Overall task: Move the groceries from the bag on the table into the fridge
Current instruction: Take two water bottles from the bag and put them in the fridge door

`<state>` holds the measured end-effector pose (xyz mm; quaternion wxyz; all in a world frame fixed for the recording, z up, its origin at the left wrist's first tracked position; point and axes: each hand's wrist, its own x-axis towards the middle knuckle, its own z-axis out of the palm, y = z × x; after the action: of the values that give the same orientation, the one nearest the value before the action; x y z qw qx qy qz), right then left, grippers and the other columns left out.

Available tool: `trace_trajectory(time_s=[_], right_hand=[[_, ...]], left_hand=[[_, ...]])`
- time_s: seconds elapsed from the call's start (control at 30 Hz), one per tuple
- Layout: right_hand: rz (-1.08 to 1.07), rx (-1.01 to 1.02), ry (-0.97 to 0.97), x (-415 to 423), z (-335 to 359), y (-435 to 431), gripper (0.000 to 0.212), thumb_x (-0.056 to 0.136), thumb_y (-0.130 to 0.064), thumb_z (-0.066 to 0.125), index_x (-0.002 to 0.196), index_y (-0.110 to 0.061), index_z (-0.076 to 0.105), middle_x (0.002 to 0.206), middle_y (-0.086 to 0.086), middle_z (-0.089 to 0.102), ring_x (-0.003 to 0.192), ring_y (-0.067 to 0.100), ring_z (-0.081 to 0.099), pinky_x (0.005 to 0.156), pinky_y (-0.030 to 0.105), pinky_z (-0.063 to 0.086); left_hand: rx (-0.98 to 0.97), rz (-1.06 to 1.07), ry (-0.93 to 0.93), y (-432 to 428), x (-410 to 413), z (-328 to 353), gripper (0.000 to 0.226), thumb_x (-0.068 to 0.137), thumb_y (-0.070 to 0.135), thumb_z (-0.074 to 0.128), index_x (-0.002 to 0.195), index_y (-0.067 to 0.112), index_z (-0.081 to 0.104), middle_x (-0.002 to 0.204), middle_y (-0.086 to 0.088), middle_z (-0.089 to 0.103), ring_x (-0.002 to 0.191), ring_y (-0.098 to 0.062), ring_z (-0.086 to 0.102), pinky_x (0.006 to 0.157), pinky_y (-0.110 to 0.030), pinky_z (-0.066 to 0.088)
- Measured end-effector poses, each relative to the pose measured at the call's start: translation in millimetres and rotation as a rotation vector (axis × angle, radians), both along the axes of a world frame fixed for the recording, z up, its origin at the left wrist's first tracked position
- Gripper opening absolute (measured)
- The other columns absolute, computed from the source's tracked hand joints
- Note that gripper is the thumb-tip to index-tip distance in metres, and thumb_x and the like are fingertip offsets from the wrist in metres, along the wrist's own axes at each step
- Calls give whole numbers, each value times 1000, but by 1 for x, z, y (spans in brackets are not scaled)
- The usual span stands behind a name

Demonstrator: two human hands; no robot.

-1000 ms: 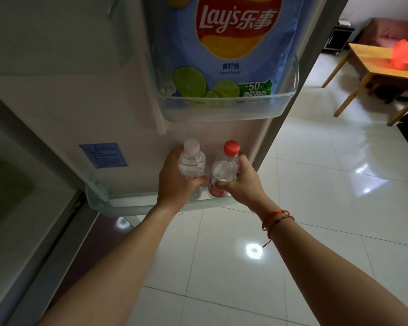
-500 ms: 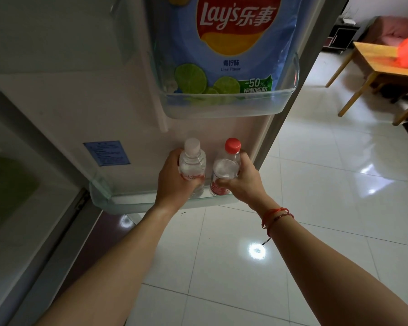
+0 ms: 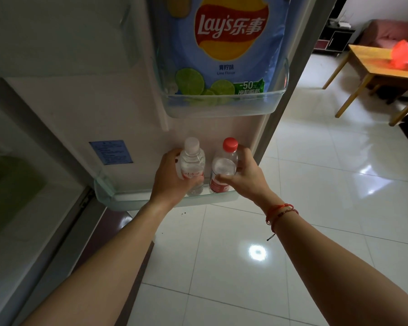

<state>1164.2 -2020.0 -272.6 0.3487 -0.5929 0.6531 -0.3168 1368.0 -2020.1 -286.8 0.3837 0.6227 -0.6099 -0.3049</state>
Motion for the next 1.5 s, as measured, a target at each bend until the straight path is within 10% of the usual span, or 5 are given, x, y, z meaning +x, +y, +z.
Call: trace_trajectory(time_s=[0.13, 0.33, 0.73, 1.5], right_hand=[[-1, -21, 83, 1, 17, 15, 92, 79, -42, 82, 151, -25, 28, 139, 8, 57, 116, 29, 61, 99, 39, 53], [45, -73, 292, 2, 49, 50, 93, 86, -53, 71, 157, -26, 18, 148, 15, 45, 128, 31, 51, 104, 43, 46], [47, -210, 710, 2, 105, 131, 81, 90, -67, 54, 156, -37, 19, 145, 15, 41, 125, 33, 46, 99, 44, 43], [-110, -333, 869, -67, 160, 166, 78, 91, -72, 44, 157, -43, 15, 161, 16, 29, 141, 37, 37, 112, 52, 37]], left_hand=[[-40, -85, -117, 14, 6, 20, 44, 77, 34, 82, 107, 30, 50, 98, 21, 47, 84, 3, 49, 72, -16, 41], [-85, -94, -339, 45, 20, 46, 74, 83, 57, 67, 140, 22, 37, 142, -5, 43, 127, -23, 45, 95, -37, 45], [-236, -61, -674, 121, 40, 103, 96, 81, 80, 21, 151, 14, 29, 153, -11, 31, 138, -30, 32, 104, -45, 39], [-455, -150, -677, 130, -20, 173, 94, 82, 78, 19, 153, 16, 26, 160, -7, 25, 146, -26, 24, 114, -43, 27]])
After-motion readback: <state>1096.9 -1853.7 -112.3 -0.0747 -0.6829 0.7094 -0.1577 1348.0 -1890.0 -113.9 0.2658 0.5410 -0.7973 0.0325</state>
